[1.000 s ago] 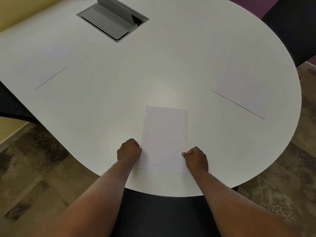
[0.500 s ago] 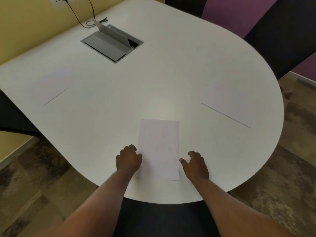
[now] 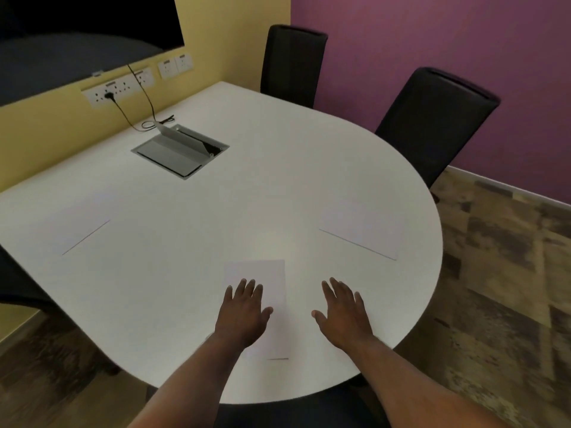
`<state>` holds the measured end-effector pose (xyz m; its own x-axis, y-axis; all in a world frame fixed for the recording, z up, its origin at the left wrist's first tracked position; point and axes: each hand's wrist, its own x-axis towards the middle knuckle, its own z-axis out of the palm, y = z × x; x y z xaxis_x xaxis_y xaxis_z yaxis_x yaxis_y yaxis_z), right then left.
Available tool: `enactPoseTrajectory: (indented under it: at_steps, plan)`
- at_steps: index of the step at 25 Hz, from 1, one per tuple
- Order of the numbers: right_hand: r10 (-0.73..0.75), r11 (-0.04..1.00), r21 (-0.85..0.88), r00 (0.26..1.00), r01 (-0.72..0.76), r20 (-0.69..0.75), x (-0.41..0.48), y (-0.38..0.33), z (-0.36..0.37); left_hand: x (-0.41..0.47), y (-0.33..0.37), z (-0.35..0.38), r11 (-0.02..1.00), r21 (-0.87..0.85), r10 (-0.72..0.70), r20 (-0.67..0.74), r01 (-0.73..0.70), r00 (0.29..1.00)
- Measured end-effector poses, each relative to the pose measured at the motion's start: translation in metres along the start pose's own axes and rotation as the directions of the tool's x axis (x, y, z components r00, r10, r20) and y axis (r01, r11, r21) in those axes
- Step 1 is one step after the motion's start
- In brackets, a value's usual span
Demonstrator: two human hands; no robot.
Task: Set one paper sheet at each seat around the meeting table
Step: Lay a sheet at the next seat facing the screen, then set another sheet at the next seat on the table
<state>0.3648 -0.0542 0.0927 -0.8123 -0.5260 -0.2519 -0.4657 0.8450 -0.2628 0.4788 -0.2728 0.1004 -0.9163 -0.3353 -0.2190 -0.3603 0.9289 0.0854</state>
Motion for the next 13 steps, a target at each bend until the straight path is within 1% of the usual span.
enactPoseTrajectory:
  at_steps: [3, 6, 13]
  plan:
    - [-0.016, 1.0, -0.008, 1.0, 0.016, -0.026, 0.003, 0.032, -0.025, 0.012, 0.04, -0.015, 0.999, 0.033, 0.044, -0.035, -0.043, 0.998]
    - [-0.04, 0.999, 0.002, 0.998, 0.04, -0.042, 0.01, 0.076, -0.047, 0.026, 0.09, -0.025, 0.997, 0.059, 0.054, -0.064, -0.05, 0.996]
    - [-0.171, 0.984, -0.041, 0.985, 0.171, 0.003, 0.035, 0.193, -0.086, 0.057, 0.23, -0.017, 0.998, 0.031, -0.053, -0.042, 0.054, 0.998]
